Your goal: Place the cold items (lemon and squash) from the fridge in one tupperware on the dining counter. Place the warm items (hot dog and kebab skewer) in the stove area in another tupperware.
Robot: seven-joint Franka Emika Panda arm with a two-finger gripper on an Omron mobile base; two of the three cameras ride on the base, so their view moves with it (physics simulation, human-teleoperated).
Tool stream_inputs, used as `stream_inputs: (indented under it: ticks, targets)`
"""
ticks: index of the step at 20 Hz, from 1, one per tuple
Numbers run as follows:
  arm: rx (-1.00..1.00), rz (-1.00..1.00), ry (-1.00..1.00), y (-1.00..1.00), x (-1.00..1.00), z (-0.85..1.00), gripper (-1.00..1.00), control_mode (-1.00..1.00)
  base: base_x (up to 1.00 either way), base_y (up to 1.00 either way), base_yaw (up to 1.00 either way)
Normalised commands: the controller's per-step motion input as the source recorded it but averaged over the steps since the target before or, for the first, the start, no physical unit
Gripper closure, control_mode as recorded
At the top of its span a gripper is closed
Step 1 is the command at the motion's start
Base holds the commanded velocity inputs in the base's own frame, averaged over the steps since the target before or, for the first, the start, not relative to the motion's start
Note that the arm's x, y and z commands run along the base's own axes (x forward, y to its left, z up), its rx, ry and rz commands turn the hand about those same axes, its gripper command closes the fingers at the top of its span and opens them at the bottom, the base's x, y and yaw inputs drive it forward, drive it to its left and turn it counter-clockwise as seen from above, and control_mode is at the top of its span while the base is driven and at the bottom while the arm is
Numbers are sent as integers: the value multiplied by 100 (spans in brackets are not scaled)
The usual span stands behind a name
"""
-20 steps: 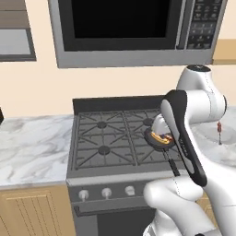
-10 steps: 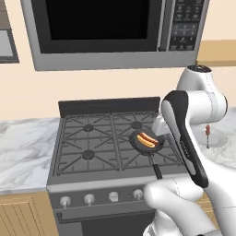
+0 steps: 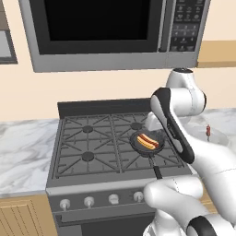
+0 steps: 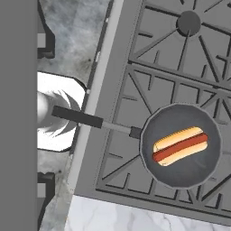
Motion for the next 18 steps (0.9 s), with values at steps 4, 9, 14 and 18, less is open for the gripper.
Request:
stream_inputs:
  ticks: [4, 9, 14, 18]
  targets:
    - [0, 0, 0, -6, 36, -42, -100, -100, 0, 0, 0]
    - [-1, 0, 4, 0, 13, -21, -100, -100, 0, 0, 0]
    - [0, 8, 0, -19, 44, -41, -100, -100, 0, 0, 0]
    - [0, 13, -8, -21, 39, -38, -100, -100, 0, 0, 0]
